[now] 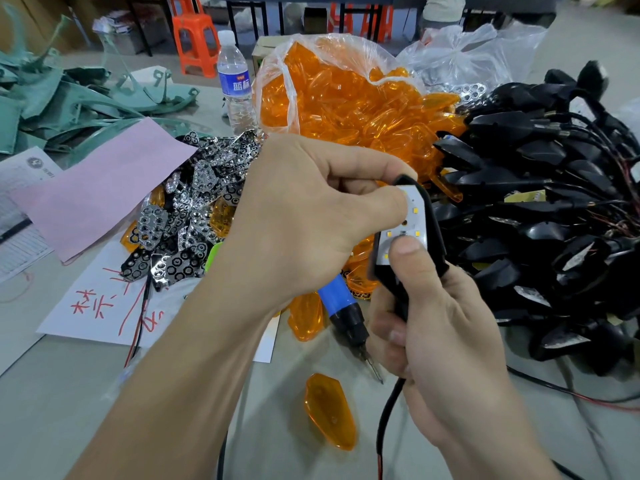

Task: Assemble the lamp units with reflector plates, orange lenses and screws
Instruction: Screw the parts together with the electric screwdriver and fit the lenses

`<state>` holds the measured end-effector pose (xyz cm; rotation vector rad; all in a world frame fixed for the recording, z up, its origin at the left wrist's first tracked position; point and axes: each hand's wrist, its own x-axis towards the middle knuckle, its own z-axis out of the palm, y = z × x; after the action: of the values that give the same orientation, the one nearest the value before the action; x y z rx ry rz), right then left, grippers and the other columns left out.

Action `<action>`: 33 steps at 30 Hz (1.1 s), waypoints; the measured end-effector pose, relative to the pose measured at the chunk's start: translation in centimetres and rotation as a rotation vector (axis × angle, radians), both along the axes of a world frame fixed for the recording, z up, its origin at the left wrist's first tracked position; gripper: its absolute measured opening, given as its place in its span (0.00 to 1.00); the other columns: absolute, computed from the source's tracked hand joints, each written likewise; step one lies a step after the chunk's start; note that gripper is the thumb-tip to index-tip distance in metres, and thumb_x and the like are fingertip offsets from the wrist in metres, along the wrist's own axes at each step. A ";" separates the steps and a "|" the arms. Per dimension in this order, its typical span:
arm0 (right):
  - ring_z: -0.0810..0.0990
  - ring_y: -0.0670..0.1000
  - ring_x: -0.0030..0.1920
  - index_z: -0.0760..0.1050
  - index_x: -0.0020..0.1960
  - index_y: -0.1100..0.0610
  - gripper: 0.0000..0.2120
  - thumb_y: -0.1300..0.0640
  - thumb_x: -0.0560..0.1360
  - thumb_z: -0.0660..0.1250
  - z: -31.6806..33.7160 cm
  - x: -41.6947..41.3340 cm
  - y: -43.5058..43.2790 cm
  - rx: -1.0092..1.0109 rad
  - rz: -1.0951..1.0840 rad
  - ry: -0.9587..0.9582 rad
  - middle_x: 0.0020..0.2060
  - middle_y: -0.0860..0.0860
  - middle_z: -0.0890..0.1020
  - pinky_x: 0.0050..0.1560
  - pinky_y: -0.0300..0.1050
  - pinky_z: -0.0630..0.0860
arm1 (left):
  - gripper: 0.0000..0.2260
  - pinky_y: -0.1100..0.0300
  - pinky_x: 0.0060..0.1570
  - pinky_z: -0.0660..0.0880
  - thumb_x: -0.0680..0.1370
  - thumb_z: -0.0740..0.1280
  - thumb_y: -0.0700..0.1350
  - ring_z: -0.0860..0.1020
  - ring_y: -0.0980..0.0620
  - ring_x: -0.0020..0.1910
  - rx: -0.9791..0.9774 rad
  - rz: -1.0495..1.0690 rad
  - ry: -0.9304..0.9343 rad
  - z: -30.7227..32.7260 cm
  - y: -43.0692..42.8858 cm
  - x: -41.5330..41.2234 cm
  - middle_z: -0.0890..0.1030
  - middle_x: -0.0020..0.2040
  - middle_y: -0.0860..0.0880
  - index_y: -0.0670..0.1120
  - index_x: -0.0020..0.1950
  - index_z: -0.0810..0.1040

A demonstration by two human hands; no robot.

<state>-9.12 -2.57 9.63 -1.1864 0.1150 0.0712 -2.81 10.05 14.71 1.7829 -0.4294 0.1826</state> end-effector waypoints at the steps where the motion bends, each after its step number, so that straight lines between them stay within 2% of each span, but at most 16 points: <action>1: 0.58 0.46 0.21 0.68 0.37 0.59 0.21 0.43 0.75 0.65 0.0 0.1 0.0 0.006 -0.012 0.008 0.24 0.51 0.62 0.23 0.34 0.57 | 0.07 0.42 0.38 0.79 0.71 0.73 0.41 0.79 0.32 0.41 0.004 -0.004 -0.001 0.0 0.0 0.1 0.82 0.36 0.39 0.53 0.43 0.87; 6: 0.58 0.46 0.22 0.74 0.35 0.52 0.17 0.42 0.76 0.68 -0.2 0.2 0.1 0.011 -0.036 0.037 0.25 0.51 0.64 0.22 0.35 0.57 | 0.08 0.46 0.37 0.80 0.70 0.73 0.41 0.81 0.34 0.41 0.016 -0.002 -0.007 -0.2 -0.2 0.4 0.83 0.36 0.39 0.53 0.43 0.88; 9: 0.58 0.46 0.22 0.72 0.36 0.54 0.19 0.42 0.77 0.68 -0.4 0.3 0.1 0.003 -0.039 0.054 0.24 0.51 0.62 0.22 0.34 0.58 | 0.07 0.42 0.37 0.79 0.69 0.73 0.42 0.80 0.33 0.41 0.005 0.008 0.004 -0.6 -0.2 0.5 0.83 0.37 0.39 0.53 0.42 0.88; 13: 0.57 0.46 0.22 0.73 0.39 0.57 0.19 0.42 0.79 0.68 -0.8 0.6 0.2 0.003 -0.043 0.078 0.25 0.51 0.61 0.22 0.33 0.57 | 0.07 0.45 0.36 0.79 0.69 0.72 0.44 0.80 0.36 0.39 0.040 0.026 -0.013 -1.1 0.0 0.6 0.83 0.35 0.42 0.53 0.44 0.87; 15: 0.55 0.47 0.24 0.73 0.38 0.57 0.20 0.42 0.80 0.67 -0.9 0.8 0.2 -0.012 -0.042 0.111 0.26 0.51 0.61 0.22 0.34 0.56 | 0.08 0.49 0.36 0.80 0.70 0.73 0.43 0.80 0.41 0.34 0.055 0.030 -0.007 -1.4 0.1 0.8 0.83 0.34 0.44 0.53 0.45 0.88; 18: 0.56 0.47 0.24 0.72 0.39 0.58 0.20 0.43 0.80 0.64 -1.3 0.8 0.3 -0.032 -0.050 0.151 0.26 0.50 0.62 0.22 0.35 0.56 | 0.10 0.59 0.36 0.77 0.73 0.77 0.42 0.76 0.57 0.31 0.064 0.017 0.003 -2.0 0.4 0.9 0.82 0.31 0.50 0.53 0.52 0.88; 20: 0.60 0.45 0.22 0.71 0.39 0.58 0.20 0.42 0.79 0.64 -1.4 0.9 0.2 -0.043 -0.059 0.182 0.25 0.48 0.64 0.21 0.35 0.57 | 0.10 0.63 0.40 0.78 0.72 0.78 0.48 0.79 0.56 0.33 0.037 0.019 0.018 -2.2 1.0 1.0 0.82 0.33 0.50 0.55 0.53 0.87; 22: 0.61 0.44 0.21 0.72 0.39 0.58 0.20 0.42 0.80 0.64 -1.6 0.9 0.2 -0.046 -0.065 0.203 0.24 0.47 0.66 0.20 0.35 0.58 | 0.09 0.58 0.45 0.82 0.71 0.77 0.51 0.83 0.47 0.39 0.006 0.095 0.034 -2.5 2.0 1.8 0.84 0.40 0.43 0.58 0.50 0.88; 23: 0.62 0.43 0.21 0.73 0.39 0.58 0.20 0.42 0.80 0.64 -1.8 1.0 0.1 -0.041 -0.070 0.209 0.24 0.47 0.67 0.20 0.34 0.58 | 0.07 0.58 0.47 0.81 0.71 0.76 0.51 0.84 0.46 0.42 -0.003 0.153 0.043 -2.9 2.8 2.5 0.85 0.41 0.43 0.59 0.48 0.88; 24: 0.61 0.43 0.21 0.73 0.40 0.59 0.21 0.42 0.80 0.64 -1.9 1.0 0.1 -0.039 -0.070 0.212 0.24 0.47 0.66 0.20 0.35 0.58 | 0.06 0.60 0.46 0.81 0.71 0.76 0.51 0.84 0.49 0.42 -0.002 0.216 0.057 -3.4 3.7 3.4 0.87 0.41 0.46 0.60 0.46 0.88; 26: 0.60 0.43 0.21 0.72 0.40 0.58 0.21 0.41 0.80 0.64 -2.1 1.1 0.1 -0.053 -0.066 0.217 0.23 0.47 0.65 0.20 0.35 0.57 | 0.06 0.68 0.40 0.77 0.72 0.77 0.48 0.82 0.61 0.37 0.051 0.355 0.088 -4.9 5.8 5.3 0.86 0.37 0.57 0.60 0.43 0.87; 28: 0.58 0.44 0.21 0.72 0.41 0.58 0.22 0.39 0.79 0.64 -2.3 1.2 0.1 -0.066 -0.067 0.238 0.24 0.48 0.64 0.20 0.35 0.57 | 0.08 0.72 0.36 0.73 0.75 0.76 0.46 0.80 0.68 0.34 0.160 0.495 0.136 -6.7 8.0 6.9 0.84 0.34 0.62 0.60 0.42 0.85; 31: 0.58 0.45 0.22 0.72 0.47 0.58 0.27 0.32 0.73 0.64 -2.7 1.4 0.2 -0.099 -0.053 0.269 0.25 0.49 0.63 0.21 0.35 0.56 | 0.04 0.64 0.42 0.77 0.75 0.75 0.48 0.81 0.66 0.39 0.310 0.589 0.242 -9.3 10.9 8.6 0.85 0.42 0.62 0.58 0.47 0.87; 33: 0.57 0.46 0.22 0.72 0.47 0.58 0.35 0.26 0.64 0.64 -2.9 1.5 0.3 -0.104 -0.042 0.281 0.26 0.50 0.63 0.20 0.35 0.56 | 0.07 0.60 0.46 0.78 0.74 0.75 0.49 0.82 0.63 0.44 0.378 0.588 0.286 -10.7 12.2 9.2 0.85 0.45 0.60 0.55 0.51 0.88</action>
<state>-7.61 -2.22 6.75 -1.2723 0.3947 0.1971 6.41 22.22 4.05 2.2333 0.2959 0.2630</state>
